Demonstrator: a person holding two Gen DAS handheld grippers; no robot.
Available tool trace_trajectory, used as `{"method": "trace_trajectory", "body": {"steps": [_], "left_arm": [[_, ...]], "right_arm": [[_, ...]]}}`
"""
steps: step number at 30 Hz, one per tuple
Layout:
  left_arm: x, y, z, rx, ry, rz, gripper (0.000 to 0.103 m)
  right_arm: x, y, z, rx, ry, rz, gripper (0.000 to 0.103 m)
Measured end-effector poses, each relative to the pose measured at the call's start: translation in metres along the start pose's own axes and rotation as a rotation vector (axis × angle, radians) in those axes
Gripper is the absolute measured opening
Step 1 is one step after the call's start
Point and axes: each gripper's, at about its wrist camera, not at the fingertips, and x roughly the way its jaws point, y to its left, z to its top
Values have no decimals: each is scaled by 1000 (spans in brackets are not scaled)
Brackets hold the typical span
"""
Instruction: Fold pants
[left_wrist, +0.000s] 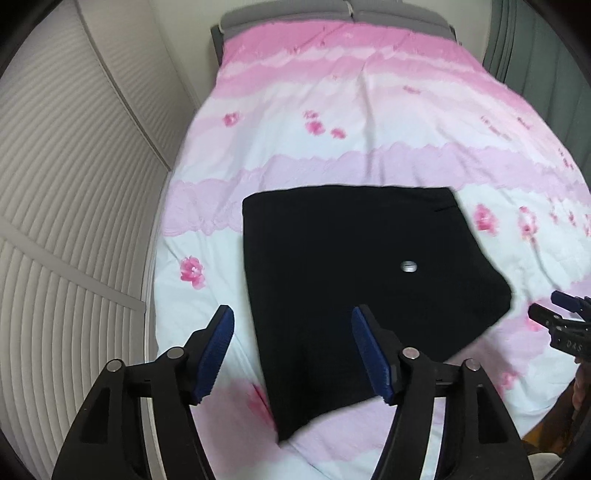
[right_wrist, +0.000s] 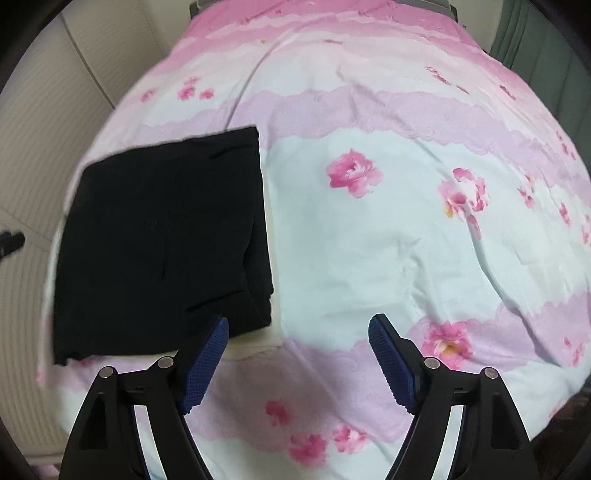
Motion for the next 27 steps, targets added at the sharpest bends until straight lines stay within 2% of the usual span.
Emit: {"method": "trace_trajectory", "body": {"steps": [2,5,9,12,17,23,27], "left_arm": [[-25,-17,-5,-3,-29,17,69],[-63,-48,-13,-23,-82,41,76],[-106,-94,-26,-77,-154,39,91],[-137,-139,-38,-122,-215,55,99],[-176,-226,-58,-159,-263,70,99],[-220,-326,-76,-157,-293,-3,101],[-250,-375,-81,-128,-328,-16,103]], "right_arm": [[-17,-13,-3,0,-23,25,78],[-51,-36,-11,-32,-68,37,80],[-100,-69,-18,-101,-119,50,88],[-134,-100,-23,-145,-155,57,91],[-188,-153,-41,-202,-235,73,91],[-256,-229,-73,-241,-318,97,91],[-291,-273,-92,-247,-352,101,91]]}}
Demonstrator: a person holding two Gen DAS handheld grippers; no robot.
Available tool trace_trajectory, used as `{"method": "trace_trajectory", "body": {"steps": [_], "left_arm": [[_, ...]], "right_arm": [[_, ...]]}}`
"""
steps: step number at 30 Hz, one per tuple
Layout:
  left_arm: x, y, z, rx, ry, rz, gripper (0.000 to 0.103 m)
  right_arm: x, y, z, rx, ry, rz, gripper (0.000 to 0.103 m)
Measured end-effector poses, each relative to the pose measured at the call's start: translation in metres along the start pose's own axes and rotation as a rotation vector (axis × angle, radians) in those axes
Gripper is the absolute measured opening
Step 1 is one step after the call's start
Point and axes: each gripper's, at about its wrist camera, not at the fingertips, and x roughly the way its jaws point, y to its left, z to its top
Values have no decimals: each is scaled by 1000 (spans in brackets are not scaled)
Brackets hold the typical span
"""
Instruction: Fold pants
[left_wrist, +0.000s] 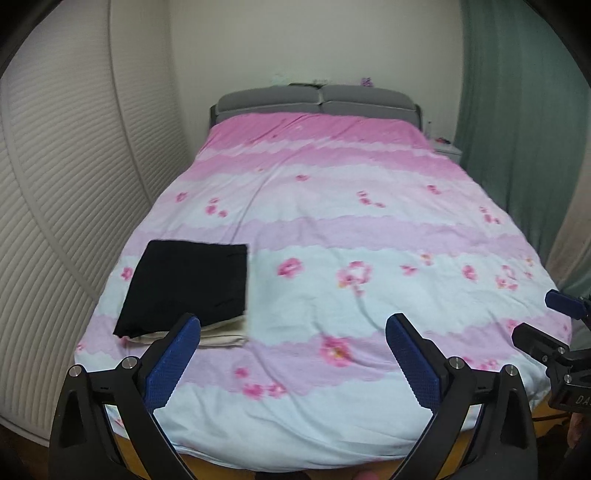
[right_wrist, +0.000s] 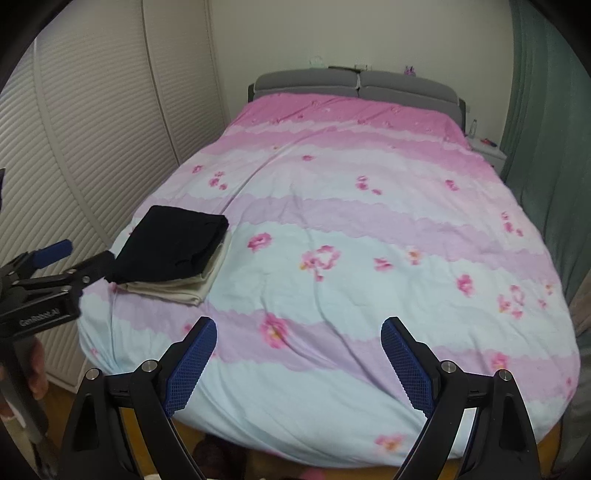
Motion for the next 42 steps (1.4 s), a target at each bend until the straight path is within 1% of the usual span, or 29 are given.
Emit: {"method": "trace_trajectory", "body": {"steps": [4,8,12,16,19,24,30,36,39,42], "left_arm": [[-36,-40,-1,33,-57,-31,103],[-63,-71,-4,77,-99,-12,103],[-83,-97,-12,111,-104,-45,103],[-98,-114,-20,128,-102,-85,103],[-103,-123,-21,137,-98,-114,103],[-111,-129,-20,129,-121,-127,103],[-119,-135,-23,116,-136,-125,103],[-122,-136,-26,101,-130,-126,103],[-125,-137,-27,102,-133,-109,103],[-128,-138,-28,98,-132,-117,103]], "right_arm": [[-42,-33,-14,19,-44,-20,91],[-76,-55,-26,27,-93,-57,91],[-105,-69,-38,46,-141,-105,91],[-127,-79,-48,86,-167,-121,91],[-138,-83,-53,107,-179,-135,91],[-148,-91,-59,140,-181,-144,91],[-158,-98,-67,162,-185,-159,91],[-162,-101,-71,159,-185,-159,91],[-164,-102,-73,153,-184,-161,91],[-167,-104,-76,157,-185,-162,91]]}}
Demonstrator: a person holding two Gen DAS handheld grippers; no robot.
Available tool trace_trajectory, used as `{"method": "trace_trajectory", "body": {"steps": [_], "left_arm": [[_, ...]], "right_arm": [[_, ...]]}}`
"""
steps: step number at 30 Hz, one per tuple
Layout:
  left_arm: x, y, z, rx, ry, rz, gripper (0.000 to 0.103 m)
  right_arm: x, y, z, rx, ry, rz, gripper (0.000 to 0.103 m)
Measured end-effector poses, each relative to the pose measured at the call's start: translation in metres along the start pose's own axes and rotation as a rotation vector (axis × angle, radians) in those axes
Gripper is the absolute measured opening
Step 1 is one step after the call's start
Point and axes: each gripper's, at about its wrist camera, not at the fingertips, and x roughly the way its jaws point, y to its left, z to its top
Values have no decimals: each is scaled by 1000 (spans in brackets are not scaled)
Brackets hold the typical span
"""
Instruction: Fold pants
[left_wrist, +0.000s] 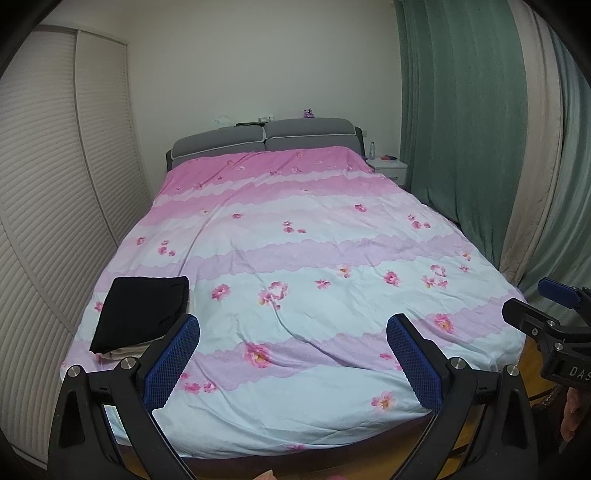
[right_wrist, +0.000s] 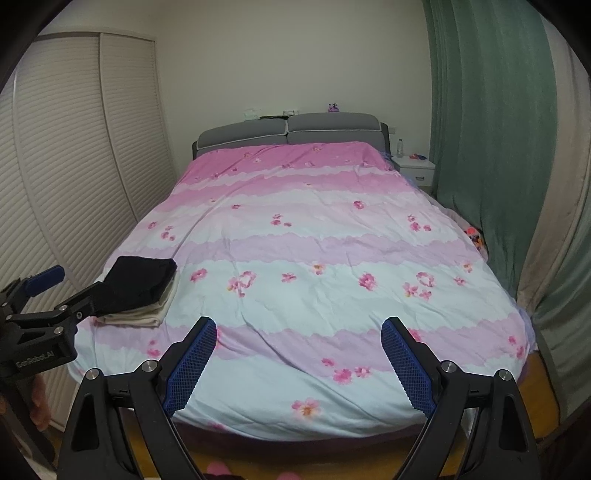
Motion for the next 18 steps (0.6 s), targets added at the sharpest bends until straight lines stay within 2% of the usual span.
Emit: {"method": "trace_trajectory", "body": {"steps": [18], "left_arm": [[-4,-4,2,1,2,1,103]], "right_arm": [[-4,-4,2,-5,-5,1,91]]}}
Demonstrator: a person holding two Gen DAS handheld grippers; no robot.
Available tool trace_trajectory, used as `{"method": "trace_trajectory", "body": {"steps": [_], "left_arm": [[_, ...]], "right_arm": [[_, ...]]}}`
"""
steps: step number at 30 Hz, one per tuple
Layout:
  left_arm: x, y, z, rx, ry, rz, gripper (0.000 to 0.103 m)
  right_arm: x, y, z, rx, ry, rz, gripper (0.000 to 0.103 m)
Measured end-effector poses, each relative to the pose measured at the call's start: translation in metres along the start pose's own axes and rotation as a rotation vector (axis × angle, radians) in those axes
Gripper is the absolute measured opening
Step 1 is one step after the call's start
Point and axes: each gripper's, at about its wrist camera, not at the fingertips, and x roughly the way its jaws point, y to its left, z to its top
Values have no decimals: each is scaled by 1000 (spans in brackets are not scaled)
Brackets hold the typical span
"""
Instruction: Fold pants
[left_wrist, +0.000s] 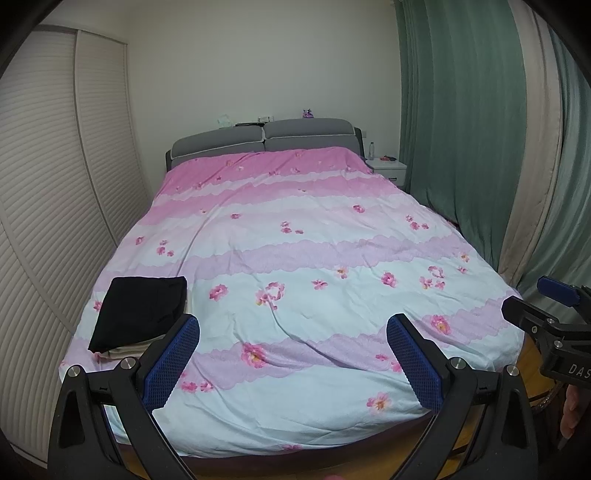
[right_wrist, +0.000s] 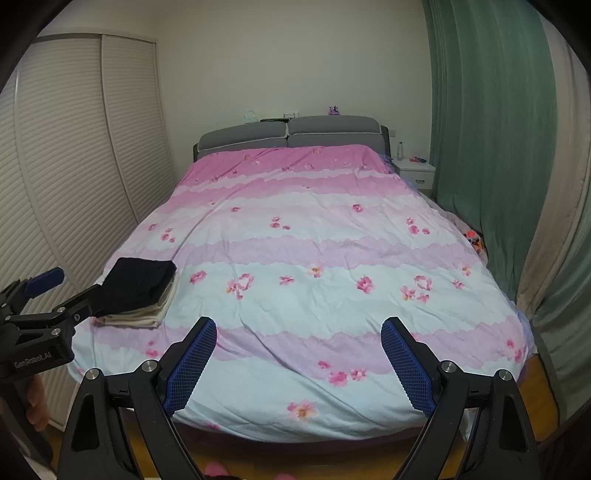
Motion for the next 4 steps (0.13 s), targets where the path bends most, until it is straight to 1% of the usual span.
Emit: {"method": "trace_trajectory", "body": {"steps": [4], "left_arm": [[1,-1,2,3,4,-4,103]], "right_arm": [[0,1,0,1,-3,-1,91]]}}
